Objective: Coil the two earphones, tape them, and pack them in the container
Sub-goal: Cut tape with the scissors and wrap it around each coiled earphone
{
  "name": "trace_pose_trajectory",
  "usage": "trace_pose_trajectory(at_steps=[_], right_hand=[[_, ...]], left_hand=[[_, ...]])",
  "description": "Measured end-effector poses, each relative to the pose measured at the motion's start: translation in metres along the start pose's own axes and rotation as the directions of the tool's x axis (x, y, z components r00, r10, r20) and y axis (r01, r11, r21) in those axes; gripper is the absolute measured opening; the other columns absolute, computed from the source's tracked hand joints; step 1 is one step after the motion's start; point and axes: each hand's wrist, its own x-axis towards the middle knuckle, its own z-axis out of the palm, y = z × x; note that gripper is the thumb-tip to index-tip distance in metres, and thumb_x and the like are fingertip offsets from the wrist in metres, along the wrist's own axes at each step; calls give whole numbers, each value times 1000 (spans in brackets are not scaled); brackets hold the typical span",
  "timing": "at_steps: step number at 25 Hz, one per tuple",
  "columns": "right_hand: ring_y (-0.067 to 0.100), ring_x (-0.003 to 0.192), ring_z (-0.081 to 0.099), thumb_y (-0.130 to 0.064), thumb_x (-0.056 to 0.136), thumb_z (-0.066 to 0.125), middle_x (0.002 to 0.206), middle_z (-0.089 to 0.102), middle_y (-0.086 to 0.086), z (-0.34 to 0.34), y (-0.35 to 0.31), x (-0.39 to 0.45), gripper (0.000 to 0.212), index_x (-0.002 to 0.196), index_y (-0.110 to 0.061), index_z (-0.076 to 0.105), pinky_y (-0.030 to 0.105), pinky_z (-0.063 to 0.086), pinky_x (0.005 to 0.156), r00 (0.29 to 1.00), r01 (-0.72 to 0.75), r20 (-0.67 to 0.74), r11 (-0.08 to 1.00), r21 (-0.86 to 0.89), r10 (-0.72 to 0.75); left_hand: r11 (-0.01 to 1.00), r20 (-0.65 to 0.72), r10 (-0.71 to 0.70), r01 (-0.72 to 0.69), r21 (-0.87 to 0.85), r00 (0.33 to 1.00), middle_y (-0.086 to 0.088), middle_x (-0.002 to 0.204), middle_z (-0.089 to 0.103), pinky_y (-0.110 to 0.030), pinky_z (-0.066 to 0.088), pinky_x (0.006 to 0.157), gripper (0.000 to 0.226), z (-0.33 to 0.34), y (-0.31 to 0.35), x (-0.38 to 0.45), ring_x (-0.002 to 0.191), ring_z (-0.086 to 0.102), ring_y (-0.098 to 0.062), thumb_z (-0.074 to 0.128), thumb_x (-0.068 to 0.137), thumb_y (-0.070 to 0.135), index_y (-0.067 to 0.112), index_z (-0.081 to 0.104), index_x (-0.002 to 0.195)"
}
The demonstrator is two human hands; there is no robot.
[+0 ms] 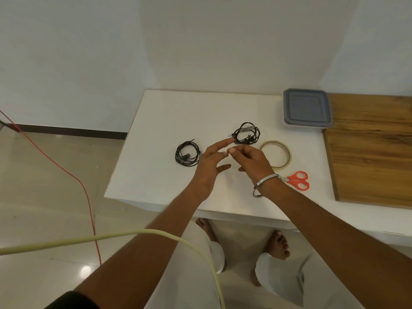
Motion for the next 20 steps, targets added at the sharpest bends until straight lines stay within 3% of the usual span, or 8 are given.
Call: trace_pose_trajectory(at_steps=[4, 8, 13, 15, 16, 18, 20], right_hand=[[3, 75, 61, -27, 88, 62, 85, 69, -7, -1, -1, 1, 7, 86, -27, 68, 20, 54, 65, 998, 29, -48, 998, 52, -27], [7, 73, 60, -25, 87, 63, 76, 64, -8, -2, -1, 4, 4, 85, -23, 66, 18, 55, 63, 996, 49, -72, 998, -49, -52], [15, 77, 61, -24, 87, 62, 76, 65, -6, 2, 3, 5, 9, 87, -16, 67, 35, 56, 78, 993, 102, -34, 974, -201, -111], [16, 78, 61, -23, 87, 62, 77, 65, -6, 0, 6, 6, 9, 86, -15, 67, 39, 55, 81, 991, 112, -40, 965, -238, -125], [14, 77, 61, -22, 87, 62, 77, 65, -6, -2, 8, 6, 9, 86, -15, 67, 39, 56, 81, 990, 124, -36, 959, -257, -138], [12, 77, 61, -22, 87, 62, 78, 65, -6, -4, 11, 7, 8, 85, -16, 67, 39, 56, 81, 988, 140, -18, 950, -278, -151], [12, 77, 62, -22, 87, 62, 80, 67, -6, -5, 13, 8, 9, 86, -16, 68, 39, 56, 81, 988, 146, 1, 946, -288, -153]], left_hand=[[997, -2, -11, 11, -70, 1000, 5, 128, 62, -34, 54, 91, 37, -5, 4, -3, 113, 56, -14, 47, 93, 7, 26, 71, 114], [992, -7, -41, 40, -118, 999, 5, 117, 65, -38, 55, 90, 35, -14, 4, -4, 109, 54, -18, 46, 90, 3, 21, 74, 97], [997, -100, -75, 73, -26, 992, -1, 98, 68, -28, 55, 67, 44, -42, 11, 3, 86, 58, -18, 35, 74, -20, 10, 66, 64], [993, -230, 46, -20, 117, 972, -3, 86, 67, -20, 50, 60, 47, -63, 18, 6, 74, 59, -15, 35, 73, -21, 11, 65, 58], [960, -309, 143, -56, 275, 940, -2, 84, 67, -14, 47, 59, 43, -75, 21, 8, 72, 58, -10, 37, 75, -19, 12, 67, 66], [777, -374, 315, -10, 630, 872, 1, 96, 65, -9, 44, 67, 32, -97, 26, 14, 79, 58, -7, 49, 82, -9, 14, 69, 90], [593, -334, 289, 106, 798, 897, -5, 113, 60, -20, 47, 84, 25, -112, 28, 27, 97, 58, -15, 62, 87, 7, 12, 65, 112]])
